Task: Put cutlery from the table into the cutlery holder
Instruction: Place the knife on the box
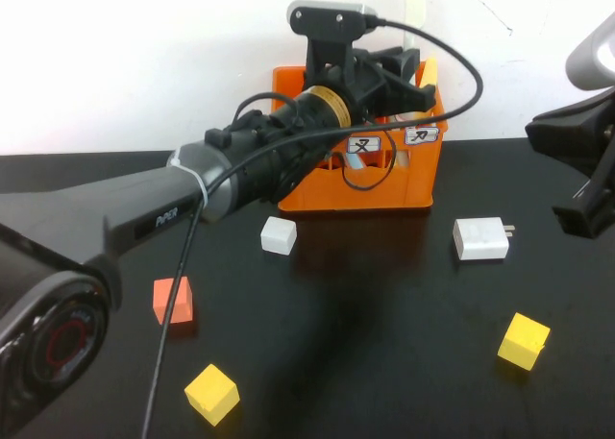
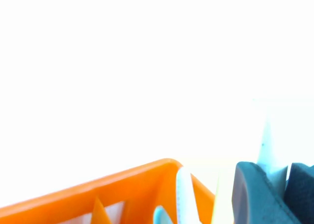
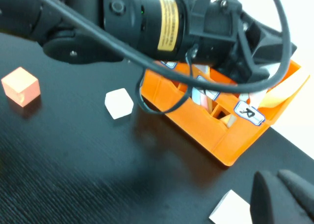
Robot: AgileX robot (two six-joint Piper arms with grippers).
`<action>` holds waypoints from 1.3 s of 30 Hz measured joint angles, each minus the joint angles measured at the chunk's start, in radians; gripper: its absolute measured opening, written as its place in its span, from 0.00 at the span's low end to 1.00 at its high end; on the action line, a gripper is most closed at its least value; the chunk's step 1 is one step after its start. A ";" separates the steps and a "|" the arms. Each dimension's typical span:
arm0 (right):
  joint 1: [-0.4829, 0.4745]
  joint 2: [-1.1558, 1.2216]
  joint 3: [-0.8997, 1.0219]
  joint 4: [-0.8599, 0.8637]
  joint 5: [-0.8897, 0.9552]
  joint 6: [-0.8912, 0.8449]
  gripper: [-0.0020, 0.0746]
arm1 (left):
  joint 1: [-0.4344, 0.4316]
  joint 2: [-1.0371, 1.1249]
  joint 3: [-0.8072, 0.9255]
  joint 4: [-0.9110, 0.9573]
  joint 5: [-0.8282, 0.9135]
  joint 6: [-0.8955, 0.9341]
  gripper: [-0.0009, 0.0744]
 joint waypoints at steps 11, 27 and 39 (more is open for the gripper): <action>0.000 0.000 0.000 -0.002 0.000 0.015 0.02 | 0.002 0.054 0.000 0.005 -0.057 -0.002 0.14; 0.000 0.000 0.000 -0.021 0.000 0.019 0.02 | 0.002 0.052 0.000 0.032 -0.075 -0.022 0.50; 0.000 0.000 0.000 -0.044 -0.053 0.019 0.02 | 0.000 -0.224 0.000 0.094 0.371 0.008 0.03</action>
